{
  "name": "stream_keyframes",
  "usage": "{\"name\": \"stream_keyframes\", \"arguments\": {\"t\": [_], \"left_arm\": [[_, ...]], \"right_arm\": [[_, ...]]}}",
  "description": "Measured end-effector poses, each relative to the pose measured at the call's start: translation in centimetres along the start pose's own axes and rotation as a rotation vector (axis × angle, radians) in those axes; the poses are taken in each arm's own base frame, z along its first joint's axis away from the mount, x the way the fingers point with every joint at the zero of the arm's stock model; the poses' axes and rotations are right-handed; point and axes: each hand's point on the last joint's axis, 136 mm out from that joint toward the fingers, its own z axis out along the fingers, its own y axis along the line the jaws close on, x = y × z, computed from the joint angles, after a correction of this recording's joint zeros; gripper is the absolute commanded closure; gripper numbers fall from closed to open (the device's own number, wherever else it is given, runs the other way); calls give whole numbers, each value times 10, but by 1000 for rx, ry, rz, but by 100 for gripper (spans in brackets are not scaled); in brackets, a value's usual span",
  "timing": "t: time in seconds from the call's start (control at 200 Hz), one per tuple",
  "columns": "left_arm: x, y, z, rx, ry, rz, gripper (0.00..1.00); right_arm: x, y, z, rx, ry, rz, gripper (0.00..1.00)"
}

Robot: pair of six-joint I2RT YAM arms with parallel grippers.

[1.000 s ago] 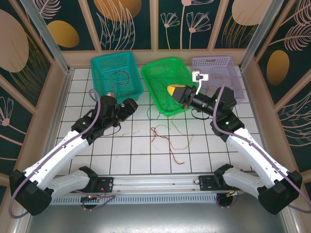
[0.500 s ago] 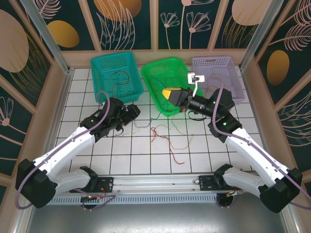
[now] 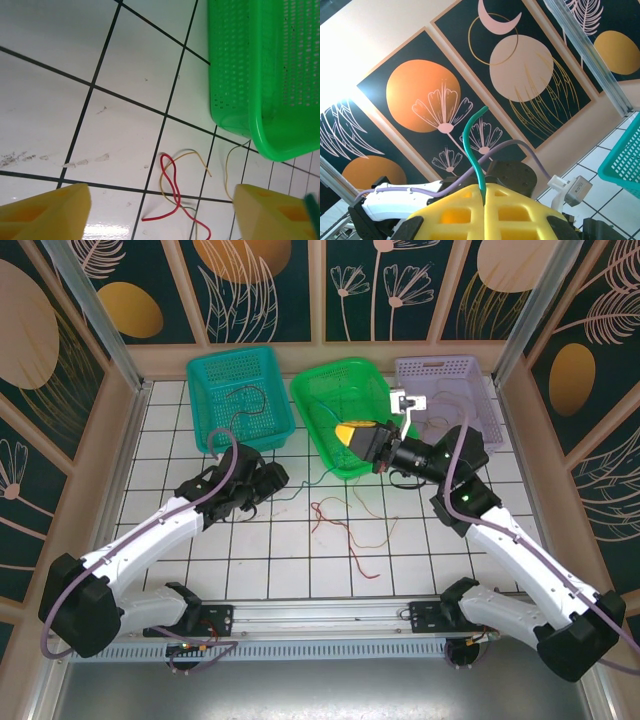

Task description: Untangle the cables

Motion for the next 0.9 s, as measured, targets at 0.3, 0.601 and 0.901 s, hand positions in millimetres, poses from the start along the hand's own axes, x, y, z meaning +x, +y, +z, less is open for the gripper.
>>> {"name": "stream_keyframes", "arguments": {"t": [0.3, 0.601, 0.901], "left_arm": [[-7, 5, 0, -28, -42, 18, 91], [-24, 36, -12, -23, -134, -248, 100], [-38, 56, -23, 261, -252, -841, 100]], "right_arm": [[-1, 7, -6, -3, -4, 0, 100], [-1, -4, -32, 104, -92, -27, 100], [38, -65, -89, 297, -290, 160, 100]]}}
